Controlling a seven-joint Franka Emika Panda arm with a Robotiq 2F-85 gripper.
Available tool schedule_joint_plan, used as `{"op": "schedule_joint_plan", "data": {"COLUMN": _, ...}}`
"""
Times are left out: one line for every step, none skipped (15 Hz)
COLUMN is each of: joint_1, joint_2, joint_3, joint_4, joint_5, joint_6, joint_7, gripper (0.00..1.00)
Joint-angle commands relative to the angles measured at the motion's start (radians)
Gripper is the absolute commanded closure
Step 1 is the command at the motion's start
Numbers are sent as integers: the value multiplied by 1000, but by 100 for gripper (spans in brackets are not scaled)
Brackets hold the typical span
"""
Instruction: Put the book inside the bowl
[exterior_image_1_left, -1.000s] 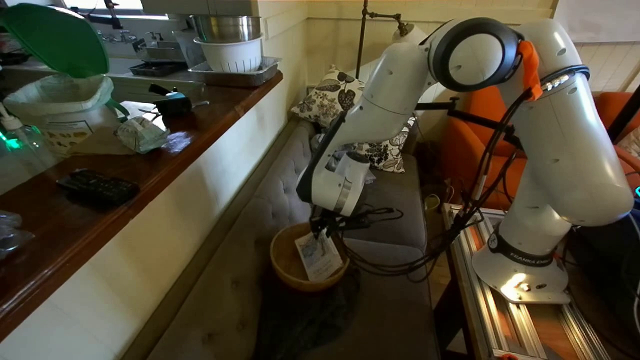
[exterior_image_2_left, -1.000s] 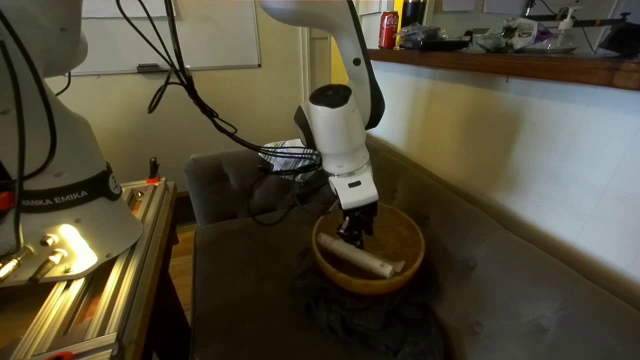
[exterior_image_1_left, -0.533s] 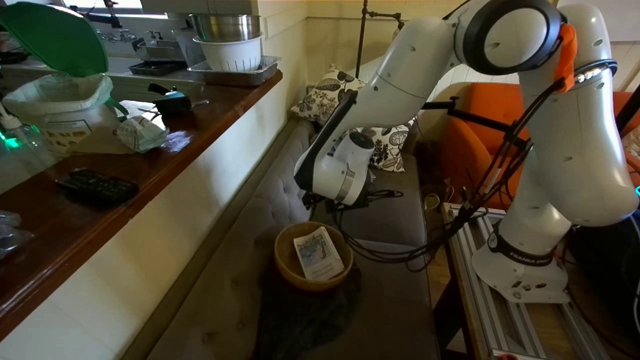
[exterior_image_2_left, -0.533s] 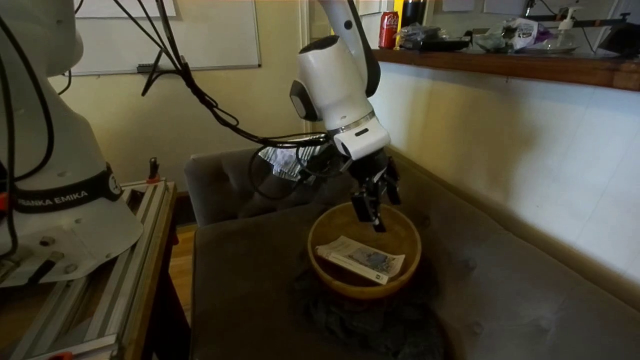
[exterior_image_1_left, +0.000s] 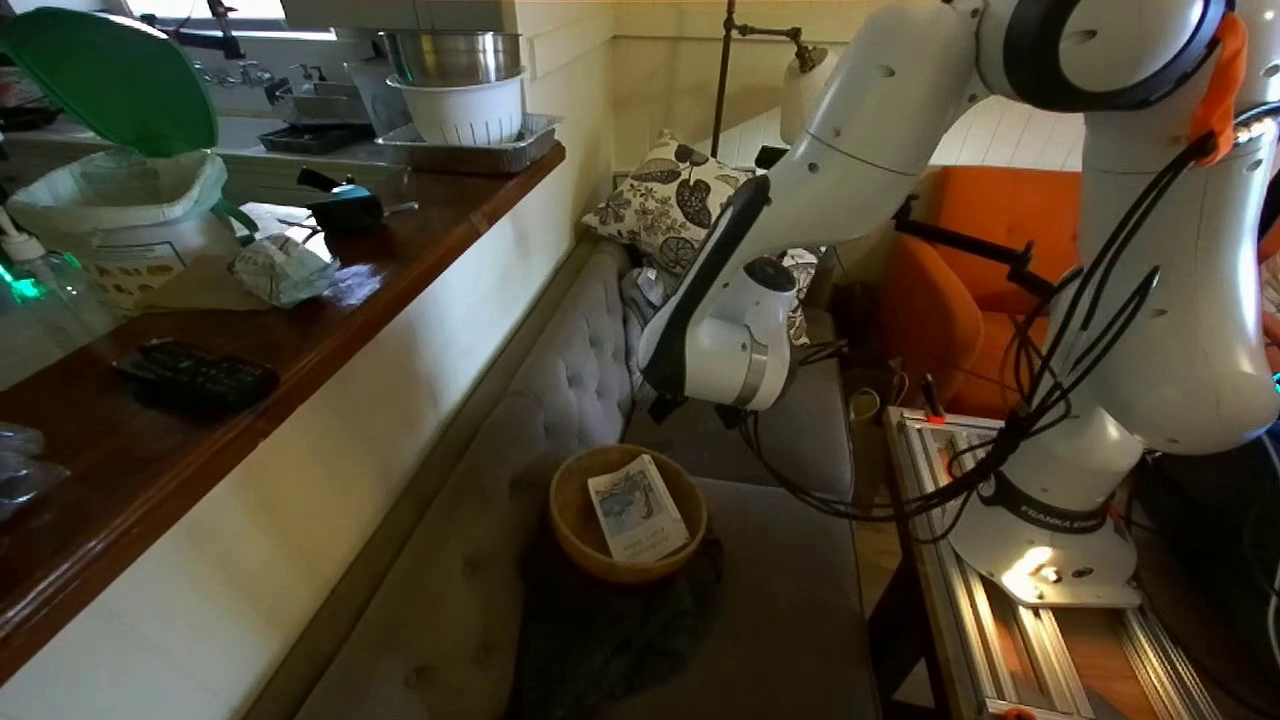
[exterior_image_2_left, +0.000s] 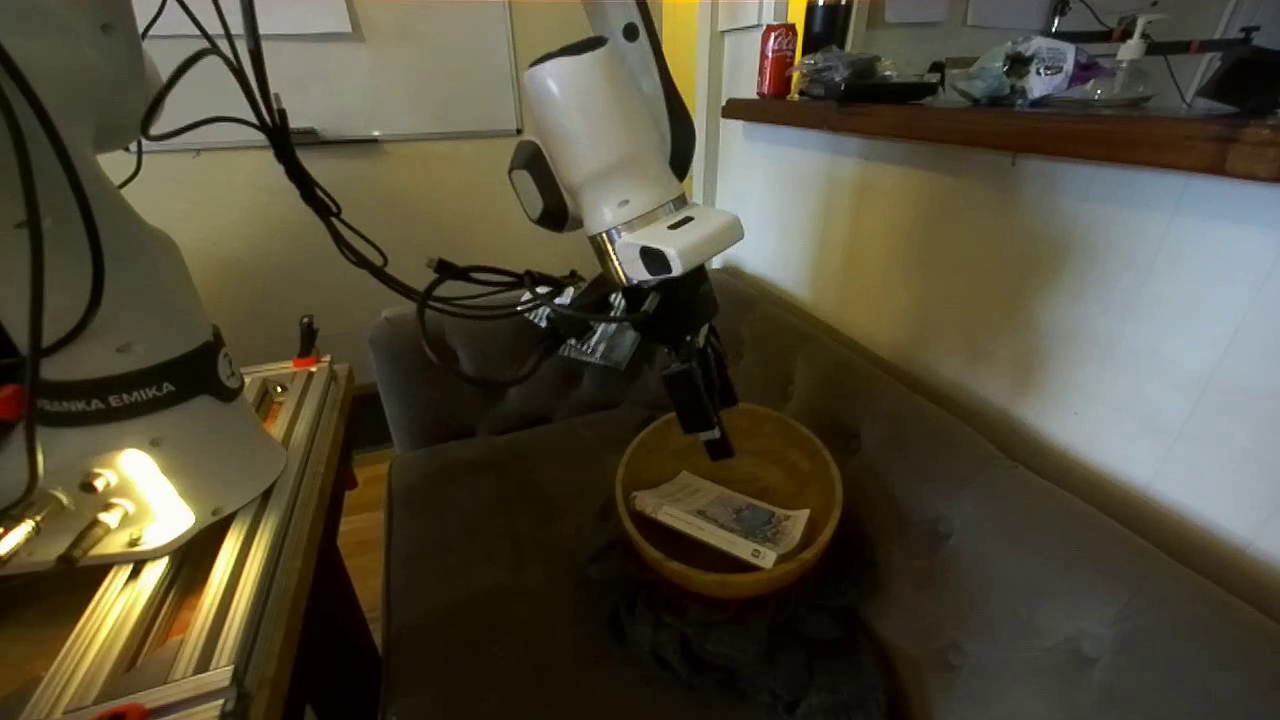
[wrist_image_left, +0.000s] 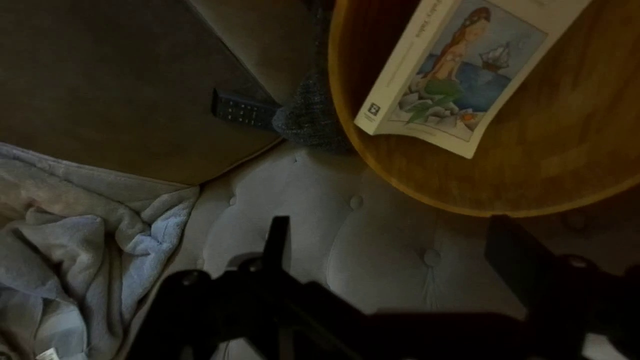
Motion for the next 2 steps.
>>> {"op": "schedule_joint_plan", "data": {"joint_1": -72, "joint_2": -149, "joint_3": 29, "joint_4": -140, "joint_5": -218, "joint_6": -24, "joint_7": -3, "gripper": 0}}
{"op": "schedule_joint_plan", "data": {"joint_1": -4, "joint_2": -49, "joint_3": -26, "joint_4": -64, "joint_5": -130, "joint_6": -8, "joint_7": 4, "gripper": 0}}
